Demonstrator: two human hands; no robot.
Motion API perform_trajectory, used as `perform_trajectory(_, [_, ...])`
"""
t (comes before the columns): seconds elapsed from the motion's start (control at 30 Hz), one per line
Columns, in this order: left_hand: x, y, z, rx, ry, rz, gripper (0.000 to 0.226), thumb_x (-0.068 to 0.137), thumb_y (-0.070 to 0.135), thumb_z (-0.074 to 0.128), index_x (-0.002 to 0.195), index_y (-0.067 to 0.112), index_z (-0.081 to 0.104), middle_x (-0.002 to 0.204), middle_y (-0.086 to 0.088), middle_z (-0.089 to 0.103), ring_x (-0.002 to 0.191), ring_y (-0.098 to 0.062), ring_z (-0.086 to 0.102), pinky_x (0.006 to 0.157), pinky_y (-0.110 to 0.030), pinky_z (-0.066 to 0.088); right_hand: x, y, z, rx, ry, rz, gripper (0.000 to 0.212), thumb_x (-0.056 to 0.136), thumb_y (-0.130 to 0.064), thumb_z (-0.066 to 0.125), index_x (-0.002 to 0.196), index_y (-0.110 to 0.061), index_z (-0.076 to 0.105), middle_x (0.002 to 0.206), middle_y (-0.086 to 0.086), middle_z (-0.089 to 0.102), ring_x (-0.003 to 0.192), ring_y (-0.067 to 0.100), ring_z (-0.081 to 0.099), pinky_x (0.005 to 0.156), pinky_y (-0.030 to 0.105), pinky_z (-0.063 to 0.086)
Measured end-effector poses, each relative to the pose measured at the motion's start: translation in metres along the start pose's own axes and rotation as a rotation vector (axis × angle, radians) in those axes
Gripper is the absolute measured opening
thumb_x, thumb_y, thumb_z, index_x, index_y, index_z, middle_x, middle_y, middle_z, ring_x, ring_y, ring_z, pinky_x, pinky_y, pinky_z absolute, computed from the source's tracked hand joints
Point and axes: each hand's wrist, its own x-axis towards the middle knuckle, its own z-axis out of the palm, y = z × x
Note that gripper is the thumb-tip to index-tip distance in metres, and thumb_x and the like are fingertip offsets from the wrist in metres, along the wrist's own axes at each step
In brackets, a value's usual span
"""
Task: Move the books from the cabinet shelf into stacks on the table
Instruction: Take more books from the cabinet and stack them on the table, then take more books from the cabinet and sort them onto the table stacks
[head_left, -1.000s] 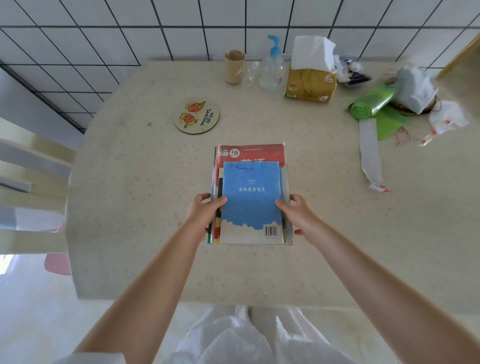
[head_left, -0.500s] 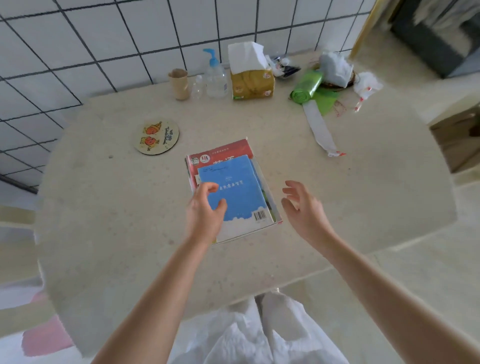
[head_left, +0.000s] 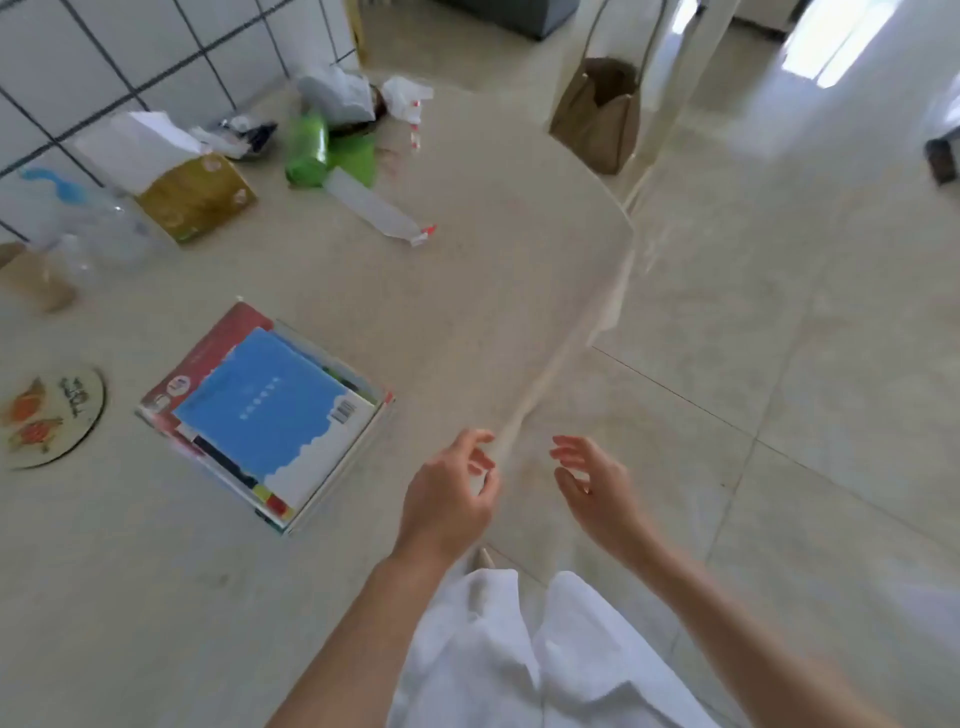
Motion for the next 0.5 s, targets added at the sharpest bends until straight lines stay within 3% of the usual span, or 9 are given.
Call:
perform_trajectory(0.2, [-0.017, 0.050, 0.067, 0.105, -0.352, 0.297, 0.035, 0.081, 0.021, 0.062, 0.115, 0.029, 0.060, 0.083, 0.014, 0.068, 0.076, -0.004, 0.065, 0.076, -0.032, 0.056, -0.078, 0.064, -0.052, 0.012, 0.172, 0.179, 0.033, 0.091, -0.007, 0.055, 0.123, -0.011, 0.058, 0.112, 0.002, 0.068, 0.105, 0.014, 0.063, 0.094, 0.035, 0.050])
perform_trajectory(0.33, [-0.043, 0.087, 0.120, 0.110, -0.529, 0.415, 0.032, 0.081, 0.018, 0.064, 0.112, 0.026, 0.063, 0.078, 0.015, 0.065, 0.072, -0.003, 0.064, 0.075, -0.032, 0.055, -0.146, 0.107, -0.088, -0.002, 0.311, 0.285, 0.035, 0.091, -0.009, 0.056, 0.126, -0.012, 0.057, 0.113, 0.000, 0.066, 0.102, 0.007, 0.059, 0.090, 0.020, 0.042])
perform_trajectory(0.5, [-0.104, 0.136, 0.203, 0.141, -0.740, 0.571, 0.032, 0.080, 0.026, 0.057, 0.112, 0.031, 0.062, 0.077, 0.019, 0.062, 0.071, -0.003, 0.064, 0.071, -0.034, 0.057, -0.245, 0.167, -0.131, 0.012, 0.454, 0.443, 0.035, 0.091, -0.009, 0.056, 0.126, -0.011, 0.056, 0.116, 0.002, 0.066, 0.109, 0.015, 0.060, 0.092, 0.019, 0.039])
